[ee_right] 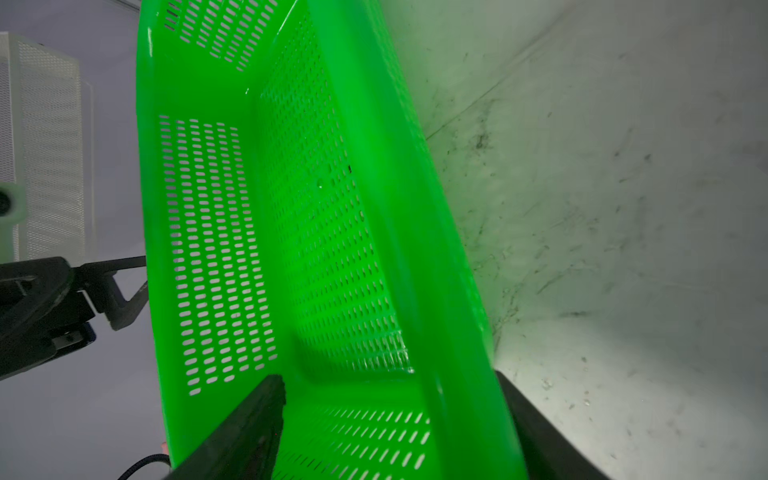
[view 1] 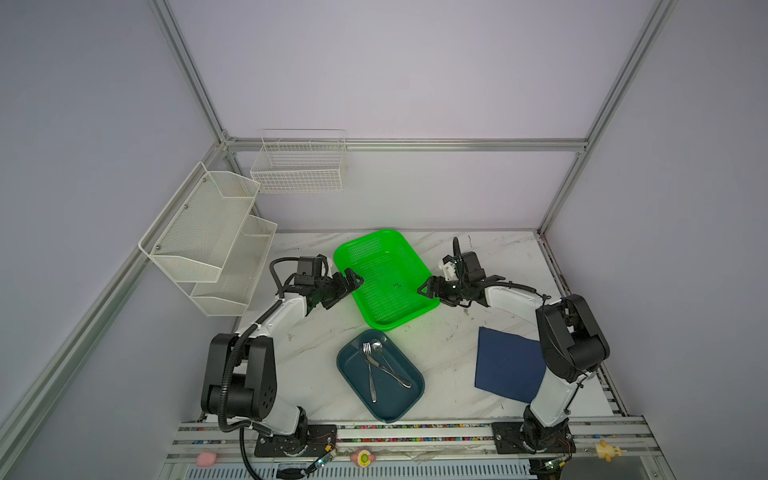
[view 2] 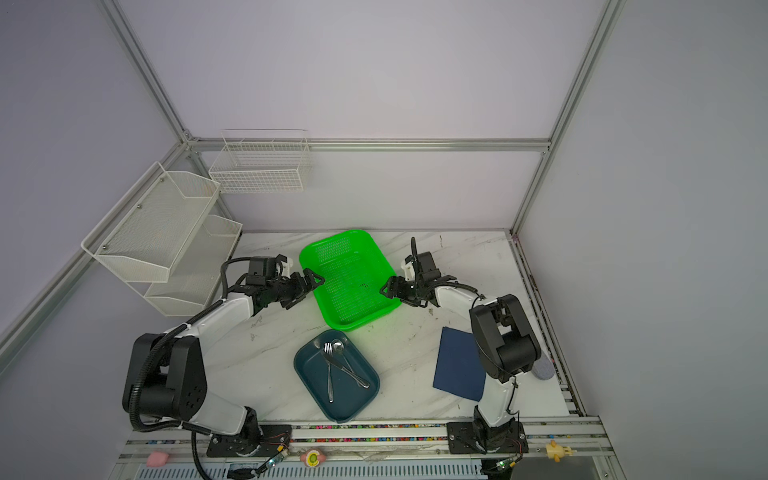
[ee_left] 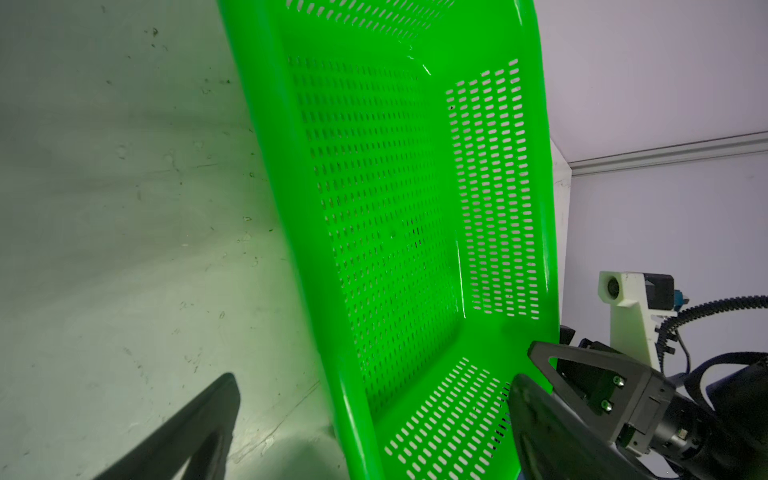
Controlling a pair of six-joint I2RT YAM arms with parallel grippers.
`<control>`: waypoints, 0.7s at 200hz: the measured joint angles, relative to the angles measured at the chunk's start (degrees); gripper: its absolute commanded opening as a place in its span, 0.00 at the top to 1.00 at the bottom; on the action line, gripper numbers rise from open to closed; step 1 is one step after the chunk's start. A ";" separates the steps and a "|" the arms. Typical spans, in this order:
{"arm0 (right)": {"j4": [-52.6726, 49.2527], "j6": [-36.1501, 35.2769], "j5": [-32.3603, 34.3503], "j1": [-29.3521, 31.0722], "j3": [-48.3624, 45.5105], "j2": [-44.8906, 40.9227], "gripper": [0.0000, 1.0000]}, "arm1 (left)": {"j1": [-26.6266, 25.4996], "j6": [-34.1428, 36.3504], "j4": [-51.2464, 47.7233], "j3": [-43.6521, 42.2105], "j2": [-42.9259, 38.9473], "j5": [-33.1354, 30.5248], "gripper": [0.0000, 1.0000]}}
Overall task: Place the utensils on the paper napkin and roll it up
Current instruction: 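Lift the green basket with both grippers and carry it farther from the robot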
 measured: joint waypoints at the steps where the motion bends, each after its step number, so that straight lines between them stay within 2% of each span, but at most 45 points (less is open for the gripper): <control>1: 0.13 0.13 -0.07 0.07 0.00 0.04 0.23 | 0.00 -0.02 0.17 0.00 0.13 0.07 0.00; 52: 7.28 6.25 -1.55 4.07 0.42 1.95 0.23 | 0.00 -2.82 5.51 1.11 7.87 1.11 0.00; 80: 9.16 8.50 -1.53 5.64 2.91 5.27 0.23 | 0.33 -3.67 5.88 5.14 13.86 0.35 0.00; 140: 11.10 12.11 -1.29 8.02 6.56 10.16 0.22 | 3.23 -4.09 6.86 14.73 20.11 -0.94 0.00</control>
